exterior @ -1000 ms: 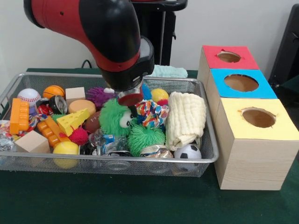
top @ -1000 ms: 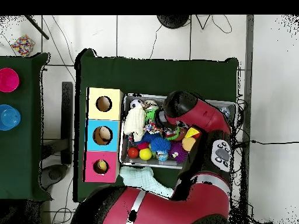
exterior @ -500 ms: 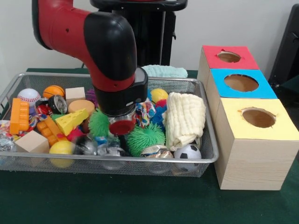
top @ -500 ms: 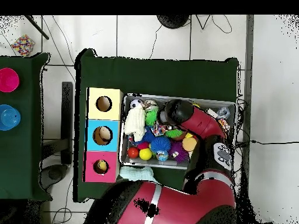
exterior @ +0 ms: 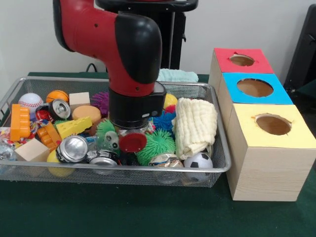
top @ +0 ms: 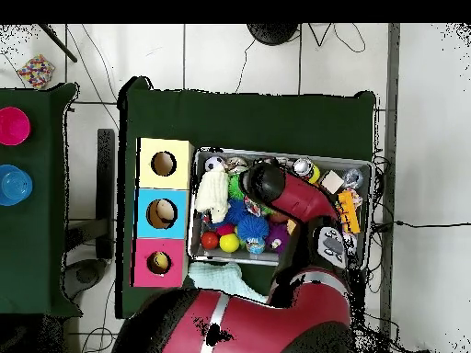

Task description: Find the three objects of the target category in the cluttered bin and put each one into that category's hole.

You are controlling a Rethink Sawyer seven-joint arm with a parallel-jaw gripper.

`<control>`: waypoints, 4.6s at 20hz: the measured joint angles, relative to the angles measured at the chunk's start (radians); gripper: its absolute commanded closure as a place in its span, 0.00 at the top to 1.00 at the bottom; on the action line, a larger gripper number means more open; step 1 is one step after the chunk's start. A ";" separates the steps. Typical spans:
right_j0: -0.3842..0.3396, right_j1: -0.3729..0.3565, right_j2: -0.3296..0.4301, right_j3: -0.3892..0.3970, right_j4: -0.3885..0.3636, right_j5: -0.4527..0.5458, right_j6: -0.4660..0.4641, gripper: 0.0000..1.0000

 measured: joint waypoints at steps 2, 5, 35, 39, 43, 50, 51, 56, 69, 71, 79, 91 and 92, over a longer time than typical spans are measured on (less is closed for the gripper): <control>0.027 0.001 -0.018 0.000 0.000 0.000 0.000 1.00; 0.075 0.001 -0.058 -0.004 0.000 0.013 0.000 1.00; 0.165 0.021 -0.321 -0.173 -0.016 0.159 0.000 1.00; 0.165 0.039 -0.321 -0.174 -0.016 0.140 0.000 1.00; 0.164 0.057 -0.321 -0.174 -0.016 0.140 0.000 1.00; 0.138 0.078 -0.320 -0.202 -0.056 0.231 0.000 1.00; 0.127 0.078 -0.321 -0.222 -0.077 0.290 0.000 1.00; 0.085 0.078 -0.321 -0.293 -0.145 0.493 0.000 1.00; 0.052 0.056 -0.305 -0.349 -0.218 0.603 0.000 1.00; 0.049 0.051 -0.292 -0.345 -0.214 0.599 0.000 1.00; 0.012 0.018 -0.200 -0.317 -0.165 0.599 0.000 1.00; -0.073 0.036 -0.119 -0.442 -0.236 0.973 -0.012 1.00; -0.074 0.037 -0.119 -0.449 -0.246 0.979 -0.012 1.00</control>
